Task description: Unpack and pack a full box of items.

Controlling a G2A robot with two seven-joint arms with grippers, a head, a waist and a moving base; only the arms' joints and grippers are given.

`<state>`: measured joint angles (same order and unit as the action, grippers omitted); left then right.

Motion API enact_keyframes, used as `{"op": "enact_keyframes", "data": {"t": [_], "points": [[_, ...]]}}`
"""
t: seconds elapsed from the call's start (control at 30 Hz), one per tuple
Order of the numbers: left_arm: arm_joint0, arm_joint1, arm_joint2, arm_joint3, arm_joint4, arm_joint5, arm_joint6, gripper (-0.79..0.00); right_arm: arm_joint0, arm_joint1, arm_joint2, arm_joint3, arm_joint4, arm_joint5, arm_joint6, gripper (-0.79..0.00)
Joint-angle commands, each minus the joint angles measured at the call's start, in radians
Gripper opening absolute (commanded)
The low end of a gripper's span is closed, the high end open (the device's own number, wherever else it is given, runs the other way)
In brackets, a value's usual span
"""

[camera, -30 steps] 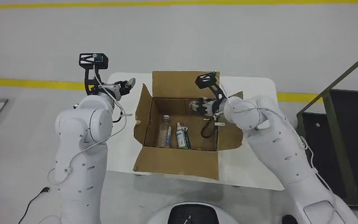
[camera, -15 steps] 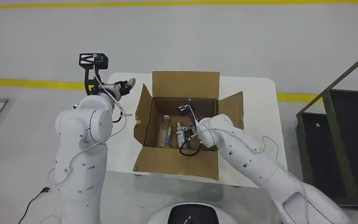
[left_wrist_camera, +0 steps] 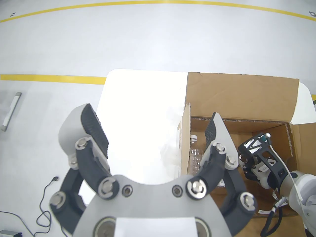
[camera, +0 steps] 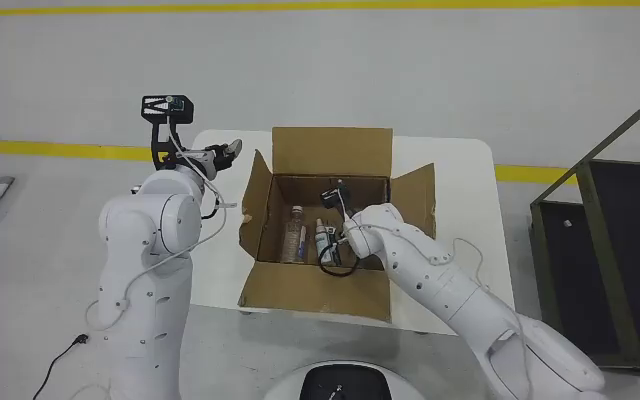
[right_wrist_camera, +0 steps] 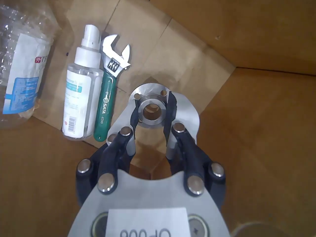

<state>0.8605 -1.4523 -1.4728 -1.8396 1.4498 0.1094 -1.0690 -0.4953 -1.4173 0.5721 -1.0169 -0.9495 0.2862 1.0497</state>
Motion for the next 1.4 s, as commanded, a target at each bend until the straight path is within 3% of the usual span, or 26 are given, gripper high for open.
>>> {"op": "enact_keyframes", "data": {"t": [0.0, 0.23, 0.27, 0.33, 0.37, 0.53, 0.77, 0.87, 1.13, 1.33, 1.37], "points": [[0.000, 0.000, 0.000, 0.000, 0.000, 0.000, 0.000, 0.000, 0.007, -0.005, 0.004, 0.008, -0.001, -0.004, -0.002, 0.000], [0.000, 0.000, 0.000, 0.000, 0.000, 0.000, 0.000, 0.000, 0.018, 0.008, 0.108, -0.069, 0.035, -0.040, -0.059, 0.000], [0.000, 0.000, 0.000, 0.000, 0.000, 0.000, 0.000, 0.000, 0.017, 0.014, 0.131, -0.096, 0.037, -0.050, -0.076, -0.305], [0.000, 0.000, 0.000, 0.000, 0.000, 0.000, 0.000, 0.000, -0.014, 0.046, 0.230, -0.201, 0.034, -0.084, -0.134, -0.671], [0.000, 0.000, 0.000, 0.000, 0.000, 0.000, 0.000, 0.000, -0.028, 0.057, 0.262, -0.239, 0.024, -0.094, -0.148, -0.785], [0.000, 0.000, 0.000, 0.000, 0.000, 0.000, 0.000, 0.000, -0.203, 0.140, 0.541, -0.564, -0.092, -0.178, -0.230, -0.785], [0.000, 0.000, 0.000, 0.000, 0.000, 0.000, 0.000, 0.000, -0.410, 0.190, 0.806, -0.825, -0.172, -0.205, -0.272, -0.785], [0.000, 0.000, 0.000, 0.000, 0.000, 0.000, 0.000, 0.000, -0.481, 0.202, 0.899, -0.874, -0.184, -0.208, -0.258, -0.785], [0.000, 0.000, 0.000, 0.000, 0.000, 0.000, 0.000, 0.000, -0.666, 0.216, 1.139, -0.880, -0.113, -0.103, -0.239, -0.785], [0.028, 0.003, -0.001, 0.007, 0.015, -0.020, 0.029, -0.015, -0.792, 0.214, 1.186, -0.850, -0.008, -0.095, -0.229, -0.785], [0.035, 0.005, -0.001, 0.005, 0.032, -0.029, 0.038, -0.480, -0.802, 0.213, 1.183, -0.844, 0.009, -0.099, -0.231, -0.785]]}}
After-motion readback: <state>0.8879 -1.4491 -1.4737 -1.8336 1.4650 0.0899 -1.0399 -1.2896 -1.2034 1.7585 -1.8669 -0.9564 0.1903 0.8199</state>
